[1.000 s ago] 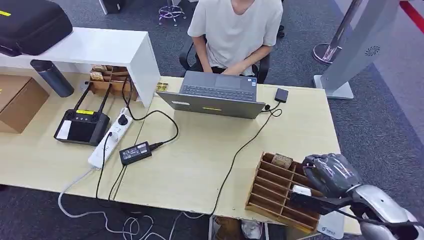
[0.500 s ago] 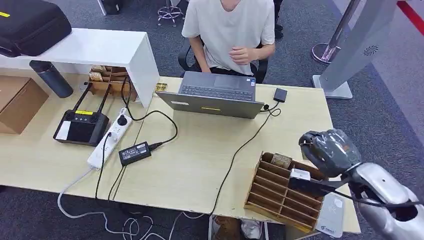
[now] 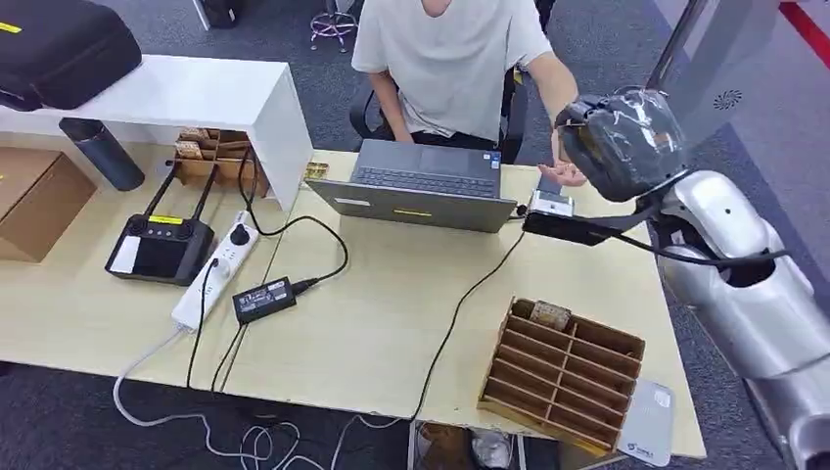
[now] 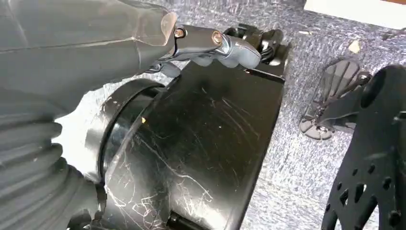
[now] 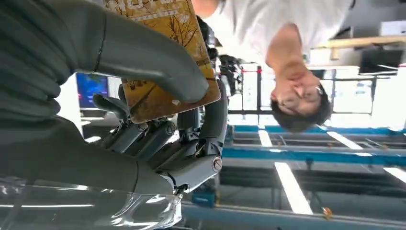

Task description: Pass the card to the sensor for recognition and then transmit it.

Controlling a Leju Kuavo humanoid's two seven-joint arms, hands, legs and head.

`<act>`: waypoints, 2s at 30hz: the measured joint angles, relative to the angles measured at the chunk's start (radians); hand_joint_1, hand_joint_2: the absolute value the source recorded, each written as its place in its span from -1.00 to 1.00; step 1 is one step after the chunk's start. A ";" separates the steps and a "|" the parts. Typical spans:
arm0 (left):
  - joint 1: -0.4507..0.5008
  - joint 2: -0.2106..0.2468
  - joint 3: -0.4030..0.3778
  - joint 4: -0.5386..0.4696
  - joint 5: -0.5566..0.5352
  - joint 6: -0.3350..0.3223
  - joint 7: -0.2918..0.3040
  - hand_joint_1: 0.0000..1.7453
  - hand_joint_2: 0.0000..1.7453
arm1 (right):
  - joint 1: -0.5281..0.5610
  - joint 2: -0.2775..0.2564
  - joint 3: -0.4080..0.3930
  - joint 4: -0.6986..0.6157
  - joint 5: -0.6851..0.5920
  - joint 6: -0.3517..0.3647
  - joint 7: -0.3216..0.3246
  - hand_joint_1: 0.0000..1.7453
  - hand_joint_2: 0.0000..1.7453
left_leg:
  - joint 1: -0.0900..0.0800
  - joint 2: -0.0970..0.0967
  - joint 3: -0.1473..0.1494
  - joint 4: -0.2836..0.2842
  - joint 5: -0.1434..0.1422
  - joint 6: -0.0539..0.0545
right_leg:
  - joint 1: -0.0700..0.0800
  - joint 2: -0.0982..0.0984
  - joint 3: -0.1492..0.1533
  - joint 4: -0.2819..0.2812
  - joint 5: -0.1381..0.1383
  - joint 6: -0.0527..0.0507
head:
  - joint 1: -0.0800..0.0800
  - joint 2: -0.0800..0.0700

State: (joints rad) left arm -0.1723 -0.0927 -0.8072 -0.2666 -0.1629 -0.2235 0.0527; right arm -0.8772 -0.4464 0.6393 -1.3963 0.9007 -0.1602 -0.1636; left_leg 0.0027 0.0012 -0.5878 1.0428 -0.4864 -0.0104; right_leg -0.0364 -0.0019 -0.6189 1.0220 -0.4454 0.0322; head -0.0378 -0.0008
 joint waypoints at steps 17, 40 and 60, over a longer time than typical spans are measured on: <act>-0.019 -0.008 -0.042 0.000 -0.003 -0.059 -0.029 -1.00 1.00 | -0.275 0.272 0.162 0.453 0.121 -0.037 0.062 1.00 1.00 | 0.001 0.000 0.000 0.000 0.001 -0.002 | 0.001 0.000 -0.001 0.000 0.001 -0.001 | 0.000 0.000; -0.018 -0.008 -0.048 0.000 -0.037 -0.080 -0.044 -1.00 1.00 | -0.301 0.379 0.198 0.698 0.116 -0.056 0.059 -1.00 1.00 | 0.001 0.000 -0.001 0.000 0.001 -0.002 | 0.001 0.000 -0.001 0.000 0.001 -0.002 | 0.000 0.000; -0.002 -0.007 -0.046 0.000 -0.037 -0.033 -0.023 -1.00 1.00 | -0.317 0.227 0.251 0.931 0.304 0.109 0.278 -1.00 1.00 | 0.001 -0.007 -0.003 0.001 0.001 -0.002 | 0.001 -0.008 0.000 -0.001 0.001 -0.001 | 0.000 0.000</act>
State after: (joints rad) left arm -0.1744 -0.0996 -0.8530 -0.2667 -0.2003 -0.2563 0.0301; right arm -1.1943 -0.2194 0.8904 -0.4657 1.2043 -0.0511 0.1141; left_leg 0.0033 -0.0061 -0.5906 1.0435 -0.4854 -0.0120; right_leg -0.0354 -0.0102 -0.6192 1.0208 -0.4448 0.0310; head -0.0378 -0.0008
